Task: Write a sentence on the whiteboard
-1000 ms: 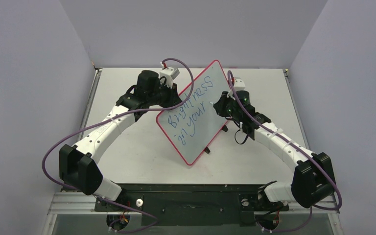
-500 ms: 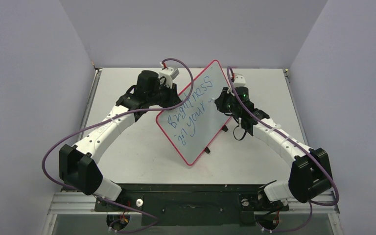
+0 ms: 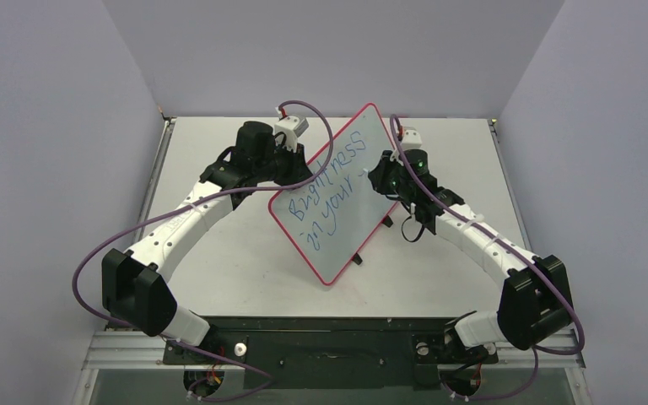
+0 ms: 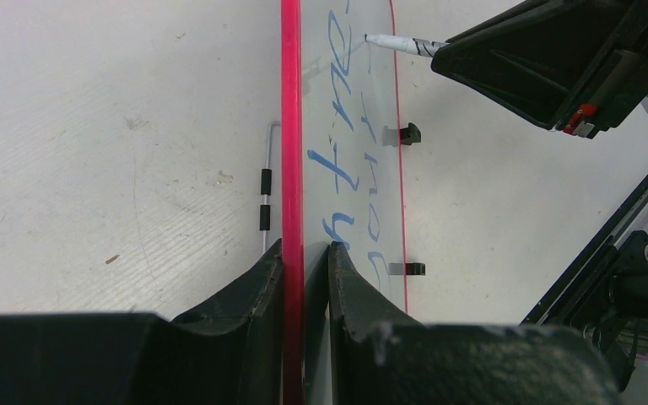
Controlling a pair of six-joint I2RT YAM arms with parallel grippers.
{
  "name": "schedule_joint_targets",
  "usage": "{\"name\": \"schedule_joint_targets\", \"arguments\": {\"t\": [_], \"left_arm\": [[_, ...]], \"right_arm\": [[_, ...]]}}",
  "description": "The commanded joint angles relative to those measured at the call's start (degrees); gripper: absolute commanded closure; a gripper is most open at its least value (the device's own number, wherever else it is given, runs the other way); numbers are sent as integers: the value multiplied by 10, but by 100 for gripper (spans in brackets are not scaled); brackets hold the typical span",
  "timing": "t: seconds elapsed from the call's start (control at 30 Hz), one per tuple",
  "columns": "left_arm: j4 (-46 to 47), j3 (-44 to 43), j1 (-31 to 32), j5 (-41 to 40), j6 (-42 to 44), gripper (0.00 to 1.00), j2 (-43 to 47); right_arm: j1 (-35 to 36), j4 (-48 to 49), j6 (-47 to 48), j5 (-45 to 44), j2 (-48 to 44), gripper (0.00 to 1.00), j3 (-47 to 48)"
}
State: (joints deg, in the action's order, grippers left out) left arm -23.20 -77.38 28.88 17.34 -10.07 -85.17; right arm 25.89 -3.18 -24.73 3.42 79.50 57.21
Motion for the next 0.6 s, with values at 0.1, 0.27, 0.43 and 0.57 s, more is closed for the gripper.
{"name": "schedule_joint_targets", "arguments": {"t": [0.1, 0.27, 0.43, 0.57], "left_arm": [[18, -1, 1, -48, 65, 100, 24], [18, -2, 1, -50, 65, 100, 25], [17, -1, 1, -52, 66, 100, 26], [17, -1, 1, -52, 66, 100, 26]], "right_arm": [[23, 15, -11, 30, -19, 100, -10], [38, 16, -13, 25, -30, 100, -33], [44, 18, -14, 13, -34, 100, -54], [43, 16, -13, 1, -36, 100, -67]]}}
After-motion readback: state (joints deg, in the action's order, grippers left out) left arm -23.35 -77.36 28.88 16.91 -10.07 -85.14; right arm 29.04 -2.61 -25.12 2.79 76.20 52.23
